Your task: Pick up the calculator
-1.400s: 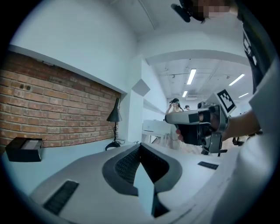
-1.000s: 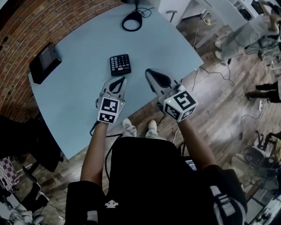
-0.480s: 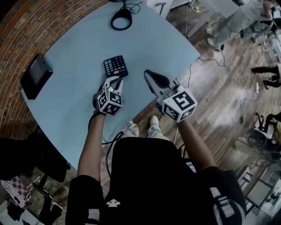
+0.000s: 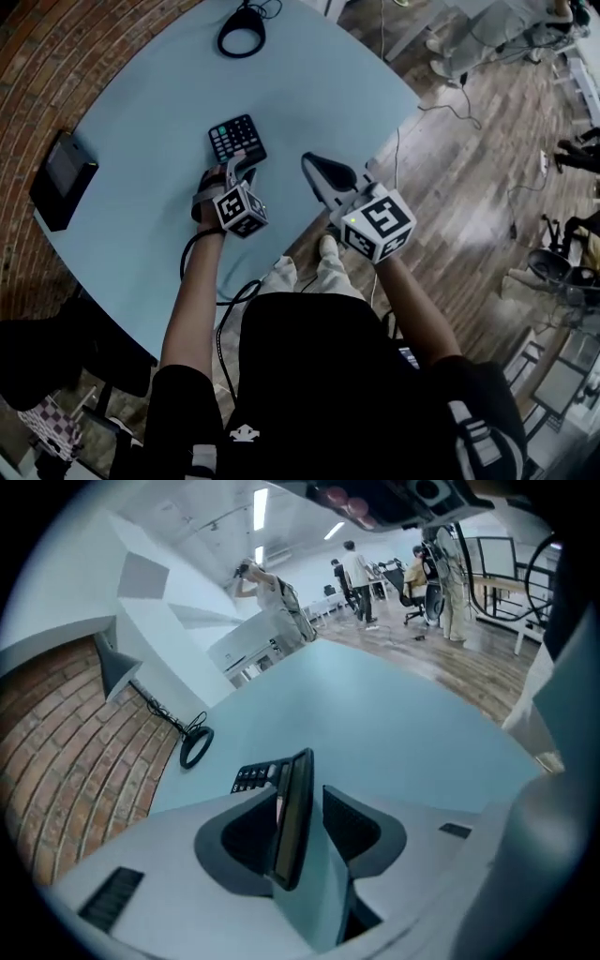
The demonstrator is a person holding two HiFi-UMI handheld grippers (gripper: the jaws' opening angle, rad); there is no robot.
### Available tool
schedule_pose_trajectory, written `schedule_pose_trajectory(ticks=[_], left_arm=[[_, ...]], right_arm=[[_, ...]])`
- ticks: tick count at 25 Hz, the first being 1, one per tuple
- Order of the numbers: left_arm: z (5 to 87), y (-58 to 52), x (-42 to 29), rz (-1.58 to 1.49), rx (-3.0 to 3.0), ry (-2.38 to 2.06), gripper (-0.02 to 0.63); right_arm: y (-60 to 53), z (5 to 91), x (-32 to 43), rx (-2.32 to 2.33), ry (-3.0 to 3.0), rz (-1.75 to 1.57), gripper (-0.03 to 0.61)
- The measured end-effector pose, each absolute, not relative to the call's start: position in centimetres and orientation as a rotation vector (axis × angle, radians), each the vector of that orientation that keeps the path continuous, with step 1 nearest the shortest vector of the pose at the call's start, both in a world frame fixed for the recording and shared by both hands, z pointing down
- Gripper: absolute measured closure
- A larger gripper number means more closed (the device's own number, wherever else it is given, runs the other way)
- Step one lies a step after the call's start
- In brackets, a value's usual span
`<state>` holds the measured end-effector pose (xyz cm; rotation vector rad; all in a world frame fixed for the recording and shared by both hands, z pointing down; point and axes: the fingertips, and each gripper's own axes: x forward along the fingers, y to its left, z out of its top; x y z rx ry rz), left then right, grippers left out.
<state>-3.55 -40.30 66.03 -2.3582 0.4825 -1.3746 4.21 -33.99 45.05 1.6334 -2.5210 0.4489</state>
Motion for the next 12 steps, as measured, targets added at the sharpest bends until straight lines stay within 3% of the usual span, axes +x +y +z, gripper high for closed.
schedule_pose_trajectory(ticks=[12], left_arm=[[68.7, -42.2, -3.8, -1.435, -2.270, 0.508, 0.480]], right_arm=[[-33.4, 46.4, 4.5, 1.627, -2.459, 0.462, 0.574]])
